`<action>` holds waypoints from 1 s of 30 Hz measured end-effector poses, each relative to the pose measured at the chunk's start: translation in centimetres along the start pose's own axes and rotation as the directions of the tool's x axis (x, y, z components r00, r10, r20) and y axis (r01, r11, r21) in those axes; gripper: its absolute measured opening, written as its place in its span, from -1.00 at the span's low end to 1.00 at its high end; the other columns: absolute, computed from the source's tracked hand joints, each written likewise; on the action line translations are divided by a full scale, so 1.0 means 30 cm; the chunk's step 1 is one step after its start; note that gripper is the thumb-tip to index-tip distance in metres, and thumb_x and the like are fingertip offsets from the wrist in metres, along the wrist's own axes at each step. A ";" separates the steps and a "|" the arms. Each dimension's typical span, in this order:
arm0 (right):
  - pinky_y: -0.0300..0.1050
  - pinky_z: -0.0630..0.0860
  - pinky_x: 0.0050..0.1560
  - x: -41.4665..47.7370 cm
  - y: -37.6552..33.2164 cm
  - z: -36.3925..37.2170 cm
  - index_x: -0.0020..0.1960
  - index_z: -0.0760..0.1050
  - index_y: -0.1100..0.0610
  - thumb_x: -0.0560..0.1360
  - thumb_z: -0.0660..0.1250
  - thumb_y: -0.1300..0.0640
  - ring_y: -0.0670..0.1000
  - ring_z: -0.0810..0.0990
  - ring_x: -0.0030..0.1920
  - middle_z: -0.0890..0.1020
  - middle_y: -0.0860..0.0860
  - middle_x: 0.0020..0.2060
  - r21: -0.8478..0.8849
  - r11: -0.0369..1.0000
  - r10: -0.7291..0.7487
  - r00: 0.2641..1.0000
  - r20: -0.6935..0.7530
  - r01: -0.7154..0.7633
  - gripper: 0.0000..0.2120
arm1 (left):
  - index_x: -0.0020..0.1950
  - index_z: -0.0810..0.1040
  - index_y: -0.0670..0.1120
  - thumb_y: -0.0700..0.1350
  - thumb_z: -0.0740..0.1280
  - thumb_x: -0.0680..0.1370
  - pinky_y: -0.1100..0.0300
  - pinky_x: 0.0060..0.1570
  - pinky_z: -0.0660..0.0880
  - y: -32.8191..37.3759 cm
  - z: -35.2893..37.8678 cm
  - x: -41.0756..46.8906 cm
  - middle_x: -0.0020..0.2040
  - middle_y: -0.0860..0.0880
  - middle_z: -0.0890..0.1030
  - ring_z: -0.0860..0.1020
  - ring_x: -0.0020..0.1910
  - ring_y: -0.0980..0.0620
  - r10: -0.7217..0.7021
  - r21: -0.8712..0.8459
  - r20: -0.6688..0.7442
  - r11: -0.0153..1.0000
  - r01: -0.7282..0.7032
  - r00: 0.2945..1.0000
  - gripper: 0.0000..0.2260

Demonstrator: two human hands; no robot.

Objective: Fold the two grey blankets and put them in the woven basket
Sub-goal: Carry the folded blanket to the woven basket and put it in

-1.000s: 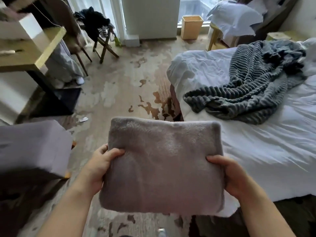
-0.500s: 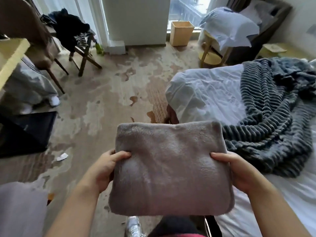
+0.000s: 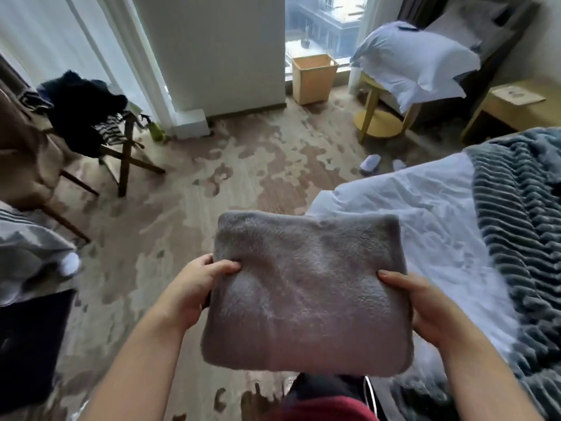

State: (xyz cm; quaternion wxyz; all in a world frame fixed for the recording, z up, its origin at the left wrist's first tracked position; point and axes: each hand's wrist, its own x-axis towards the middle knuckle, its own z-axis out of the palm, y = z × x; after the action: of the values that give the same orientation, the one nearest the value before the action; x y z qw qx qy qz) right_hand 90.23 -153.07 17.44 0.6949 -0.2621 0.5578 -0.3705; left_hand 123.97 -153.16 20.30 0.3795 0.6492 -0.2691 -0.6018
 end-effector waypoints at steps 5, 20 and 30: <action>-0.12 0.62 -0.22 0.409 -0.363 0.145 0.06 0.60 0.28 0.26 0.41 0.12 0.11 0.70 -0.18 0.70 0.21 -0.11 -0.037 0.999 0.026 0.998 0.066 -0.023 -0.59 | 0.00 0.59 -0.15 -0.27 0.37 0.47 0.11 -0.13 0.51 0.326 -0.014 0.325 -0.21 -0.11 0.70 0.63 -0.21 -0.08 0.026 -0.059 -0.104 0.998 -0.032 0.994 -0.88; -0.08 0.59 -0.18 1.610 -1.118 0.308 0.02 0.64 0.18 0.28 0.42 0.13 0.13 0.70 -0.08 0.70 0.18 -0.02 0.072 0.995 -0.054 0.979 -0.199 0.070 -0.68 | -0.06 0.57 -0.16 -0.26 0.35 0.48 0.28 -0.45 0.50 1.217 0.232 1.851 -0.34 -0.09 0.68 0.63 -0.41 0.01 0.006 0.034 0.133 0.999 -0.011 0.991 -0.93; 0.00 0.57 -0.09 2.303 -1.600 0.130 0.14 0.57 0.24 0.27 0.42 0.16 0.16 0.69 -0.07 0.69 0.21 -0.01 0.253 0.958 -0.029 0.926 -0.377 0.133 -0.56 | -0.05 0.60 -0.18 -0.25 0.38 0.45 0.15 -0.24 0.52 1.719 0.679 2.680 -0.26 -0.12 0.70 0.66 -0.31 -0.01 -0.032 0.189 0.269 0.982 -0.020 0.963 -0.90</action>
State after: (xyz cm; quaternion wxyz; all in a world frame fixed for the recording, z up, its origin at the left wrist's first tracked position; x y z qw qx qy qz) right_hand 90.45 -237.28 15.57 0.5911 -0.1121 0.6101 -0.5156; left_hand 119.96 -250.67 16.28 0.2740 0.5949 -0.3726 -0.6574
